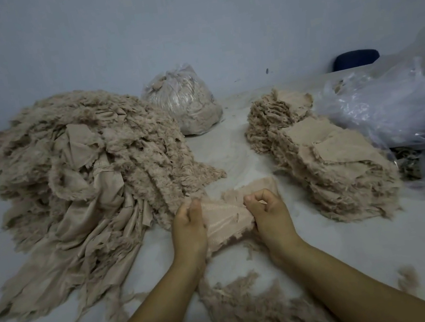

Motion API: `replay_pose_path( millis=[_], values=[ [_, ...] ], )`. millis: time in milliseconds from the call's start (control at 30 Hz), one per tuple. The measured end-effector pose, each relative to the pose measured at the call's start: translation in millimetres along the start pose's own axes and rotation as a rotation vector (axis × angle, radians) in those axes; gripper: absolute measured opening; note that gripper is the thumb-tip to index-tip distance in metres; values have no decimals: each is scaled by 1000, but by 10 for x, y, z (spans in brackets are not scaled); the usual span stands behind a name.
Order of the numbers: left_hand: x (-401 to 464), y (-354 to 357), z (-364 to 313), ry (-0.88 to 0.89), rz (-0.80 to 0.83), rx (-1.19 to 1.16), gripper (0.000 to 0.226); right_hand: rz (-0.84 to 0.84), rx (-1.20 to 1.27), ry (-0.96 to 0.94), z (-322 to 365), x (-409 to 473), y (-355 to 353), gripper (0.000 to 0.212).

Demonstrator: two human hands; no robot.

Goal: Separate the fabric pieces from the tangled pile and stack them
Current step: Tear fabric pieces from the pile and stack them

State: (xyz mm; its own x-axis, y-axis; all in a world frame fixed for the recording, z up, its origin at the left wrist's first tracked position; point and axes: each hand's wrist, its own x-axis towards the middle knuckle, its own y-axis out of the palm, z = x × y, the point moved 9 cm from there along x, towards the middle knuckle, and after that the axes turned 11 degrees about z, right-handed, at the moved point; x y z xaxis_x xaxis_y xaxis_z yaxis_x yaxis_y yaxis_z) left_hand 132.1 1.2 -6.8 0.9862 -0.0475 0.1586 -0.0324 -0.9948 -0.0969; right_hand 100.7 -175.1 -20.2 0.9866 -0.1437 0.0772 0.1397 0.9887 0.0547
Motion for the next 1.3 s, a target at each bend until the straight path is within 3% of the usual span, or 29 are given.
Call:
replay_pose_path(
  millis=[100, 233, 333, 400, 500, 567, 600, 800, 967, 1133, 1233, 1300],
  values=[
    [12, -62, 8, -21, -29, -49, 36, 71, -78, 6, 13, 10, 38, 24],
    [-21, 180, 74, -115, 267, -218, 39, 149, -132, 11, 59, -19, 85, 33],
    [-108, 315, 26, -108, 363, -233, 46, 261, 36, 33, 12, -48, 250, 14],
    [-98, 324, 15, -114, 370, -252, 60, 229, 43, 26, 12, -51, 238, 11],
    [-126, 367, -70, -49, 440, -98, 54, 224, -17, 18, 21, -73, 235, 14],
    [-138, 372, -153, 43, 417, 38, 26, 251, -87, 7, 39, -98, 262, 18],
    [-128, 351, -182, 79, 383, 39, 23, 263, -84, 5, 44, -106, 276, 18],
    [-43, 180, -179, 104, 192, -15, 31, 260, -46, -27, 147, -114, 343, 16],
    [65, -42, 18, -65, 51, -254, 30, 179, -20, -6, 156, -78, 189, 18],
    [16, 60, 24, -99, 172, -384, 29, 361, -91, 83, 66, -136, 413, 22],
    [-5, 118, -30, -75, 269, -261, 44, 205, 14, 56, 82, -68, 257, 22],
    [-77, 272, -85, -27, 441, -102, 41, 161, 95, 71, 65, -37, 190, 21]
  ],
)
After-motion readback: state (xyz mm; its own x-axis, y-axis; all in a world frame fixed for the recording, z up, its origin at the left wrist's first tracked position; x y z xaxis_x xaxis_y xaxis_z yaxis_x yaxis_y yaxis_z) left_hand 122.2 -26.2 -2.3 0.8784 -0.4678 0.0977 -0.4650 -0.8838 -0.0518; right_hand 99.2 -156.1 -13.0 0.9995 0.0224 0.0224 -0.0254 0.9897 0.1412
